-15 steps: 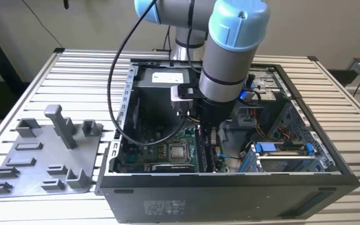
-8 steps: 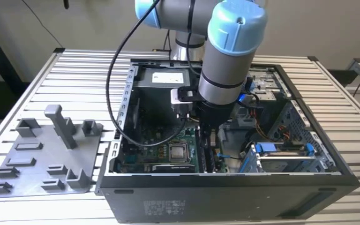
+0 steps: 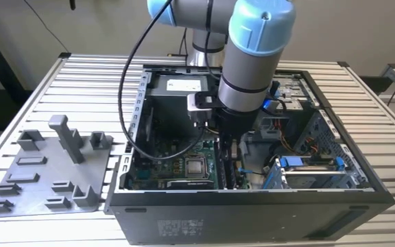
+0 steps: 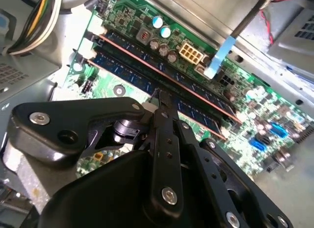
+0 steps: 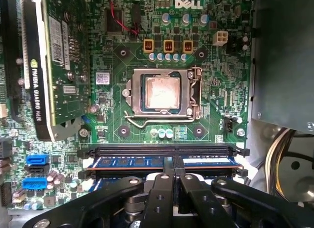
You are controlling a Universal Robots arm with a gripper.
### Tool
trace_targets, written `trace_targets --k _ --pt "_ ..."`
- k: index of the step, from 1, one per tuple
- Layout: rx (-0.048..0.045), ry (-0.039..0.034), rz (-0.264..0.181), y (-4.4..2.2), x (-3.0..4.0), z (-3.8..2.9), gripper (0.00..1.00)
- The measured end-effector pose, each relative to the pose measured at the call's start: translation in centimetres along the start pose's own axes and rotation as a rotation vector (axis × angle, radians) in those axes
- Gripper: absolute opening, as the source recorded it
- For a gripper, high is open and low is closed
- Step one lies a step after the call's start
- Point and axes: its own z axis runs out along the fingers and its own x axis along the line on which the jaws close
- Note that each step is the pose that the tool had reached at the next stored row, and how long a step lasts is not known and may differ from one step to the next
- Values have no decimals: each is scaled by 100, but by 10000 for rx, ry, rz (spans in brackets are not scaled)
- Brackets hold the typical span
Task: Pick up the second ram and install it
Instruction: 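Press down the second ram until it locks into place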
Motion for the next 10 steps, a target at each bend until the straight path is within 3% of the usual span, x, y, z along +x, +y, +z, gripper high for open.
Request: trace_targets --k 10 --pt "-1 2 0 0 -14 -275 11"
